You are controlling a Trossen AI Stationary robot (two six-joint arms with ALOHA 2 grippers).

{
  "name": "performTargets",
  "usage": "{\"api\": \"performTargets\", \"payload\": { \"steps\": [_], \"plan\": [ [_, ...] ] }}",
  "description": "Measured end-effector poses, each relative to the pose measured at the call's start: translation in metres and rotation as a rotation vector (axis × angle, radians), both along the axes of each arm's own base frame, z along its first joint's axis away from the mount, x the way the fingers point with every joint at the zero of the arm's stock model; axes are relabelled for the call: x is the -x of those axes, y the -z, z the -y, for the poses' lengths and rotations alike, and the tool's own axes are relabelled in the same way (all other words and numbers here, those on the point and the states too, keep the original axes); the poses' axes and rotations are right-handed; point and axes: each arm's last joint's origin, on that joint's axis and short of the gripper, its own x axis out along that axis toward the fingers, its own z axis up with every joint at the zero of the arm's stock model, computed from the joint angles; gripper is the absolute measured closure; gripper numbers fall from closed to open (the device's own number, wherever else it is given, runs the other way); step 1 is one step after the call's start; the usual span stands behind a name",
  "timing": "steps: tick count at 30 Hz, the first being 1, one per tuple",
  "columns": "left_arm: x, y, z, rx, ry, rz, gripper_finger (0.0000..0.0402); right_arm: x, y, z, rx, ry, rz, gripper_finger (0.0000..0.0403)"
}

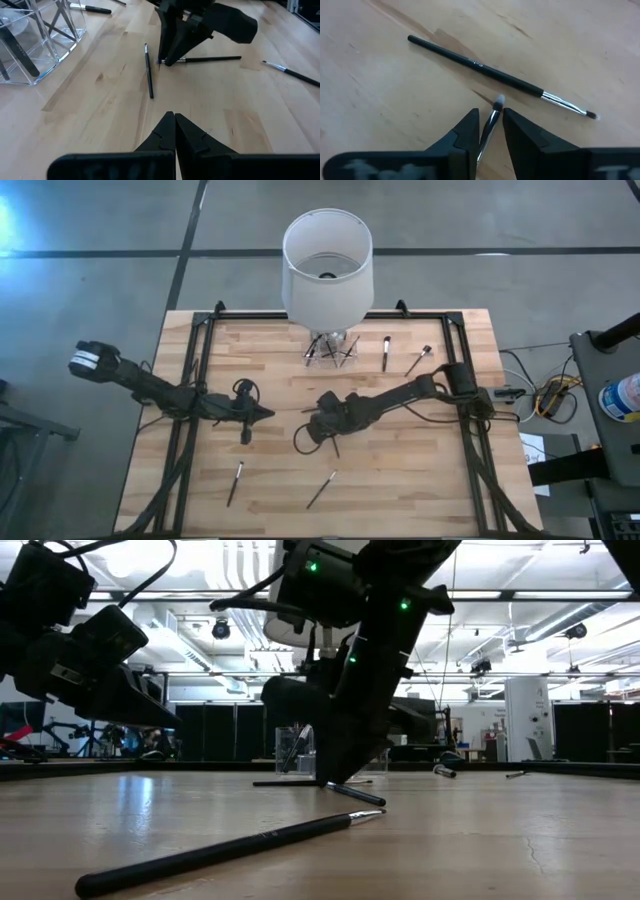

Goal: Put items in baskets/containers
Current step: Put the black eyeshadow brush into the transparent organizer

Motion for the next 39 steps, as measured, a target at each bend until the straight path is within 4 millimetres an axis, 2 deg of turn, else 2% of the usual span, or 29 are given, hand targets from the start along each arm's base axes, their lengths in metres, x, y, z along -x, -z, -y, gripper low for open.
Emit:
{"api": "performTargets", "payload": {
  "steps": [5, 12, 15, 19, 25, 31, 39],
  "plan": [
    [0.000, 0.000, 0.000, 0.001, 0.000, 0.001, 0.0402, -0.001, 0.003, 0.000, 0.026, -0.012, -0.008, 0.0324],
    [0.000, 0.000, 0.000, 0.006, -0.002, 0.001, 0.0402, -0.002, 0.003, 0.000, 0.056, -0.057, -0.010, 0.0384],
    [0.000, 0.000, 0.000, 0.013, -0.004, 0.002, 0.0402, -0.002, 0.001, 0.001, 0.066, -0.076, -0.012, 0.0388],
    [0.000, 0.000, 0.000, 0.012, -0.004, 0.002, 0.0402, 0.001, -0.008, -0.001, 0.092, -0.119, -0.017, 0.0389],
    [0.000, 0.000, 0.000, 0.012, -0.004, 0.001, 0.0401, 0.009, -0.044, -0.011, 0.183, -0.162, 0.059, 0.0391],
    [0.000, 0.000, 0.000, 0.018, -0.007, -0.001, 0.0401, 0.040, -0.069, -0.023, 0.353, -0.112, 0.130, 0.0392],
    [0.000, 0.000, 0.000, 0.017, -0.008, -0.002, 0.0402, 0.094, -0.079, -0.024, 0.490, 0.003, 0.353, 0.0395]
  ]
}}
